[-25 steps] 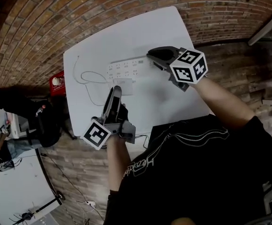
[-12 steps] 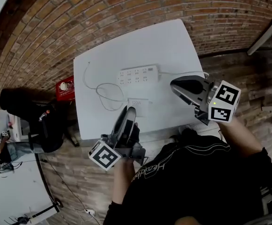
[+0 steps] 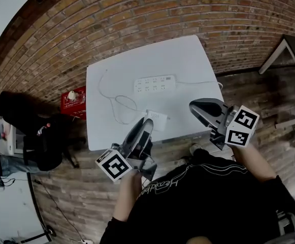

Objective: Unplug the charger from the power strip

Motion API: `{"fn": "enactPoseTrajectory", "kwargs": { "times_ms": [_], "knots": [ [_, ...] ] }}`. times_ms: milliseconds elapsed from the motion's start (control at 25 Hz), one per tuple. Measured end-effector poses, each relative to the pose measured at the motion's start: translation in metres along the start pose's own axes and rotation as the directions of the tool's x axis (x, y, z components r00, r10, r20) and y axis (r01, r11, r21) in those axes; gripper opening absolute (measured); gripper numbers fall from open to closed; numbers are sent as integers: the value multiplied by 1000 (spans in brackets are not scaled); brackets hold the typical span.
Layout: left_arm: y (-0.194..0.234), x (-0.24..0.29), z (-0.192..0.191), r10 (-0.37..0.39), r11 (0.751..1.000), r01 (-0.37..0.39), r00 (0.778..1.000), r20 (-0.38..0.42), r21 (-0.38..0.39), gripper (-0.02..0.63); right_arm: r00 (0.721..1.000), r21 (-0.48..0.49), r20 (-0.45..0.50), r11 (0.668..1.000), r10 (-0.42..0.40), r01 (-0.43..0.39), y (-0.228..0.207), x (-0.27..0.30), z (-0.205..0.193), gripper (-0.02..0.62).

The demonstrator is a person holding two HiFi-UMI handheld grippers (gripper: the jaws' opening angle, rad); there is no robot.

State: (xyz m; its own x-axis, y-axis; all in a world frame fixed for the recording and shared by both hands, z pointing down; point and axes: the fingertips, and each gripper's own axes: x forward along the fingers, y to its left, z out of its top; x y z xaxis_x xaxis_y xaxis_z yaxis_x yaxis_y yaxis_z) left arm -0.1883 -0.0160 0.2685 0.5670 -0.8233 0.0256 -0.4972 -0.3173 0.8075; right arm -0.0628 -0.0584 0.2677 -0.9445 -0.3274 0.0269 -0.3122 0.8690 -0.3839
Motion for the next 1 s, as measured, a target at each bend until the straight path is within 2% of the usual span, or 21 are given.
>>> {"fn": "enactPoseTrajectory", "kwargs": {
  "times_ms": [160,320,600,1000],
  "knots": [
    [-5,-19,-2,-21,1000,21,1000,-11,18,137,1000,-8,6,1000,-23,23,22,-3,-11,-3],
    [-7,-33,-8,-31,1000,31,999,-14,2,137,999,-7,11,999,-48,48,39,-11,-21,-3],
    [-13,-38,-12,-39,999,39,998,-46,6,137,997,-16,11,997,-76,76,51,-17,-21,-3],
    [4,-43,-19,-53,996,48,997,-58,-72,137,994,28,-16,994,-104,105,48,-13,-40,-3]
  ]
}}
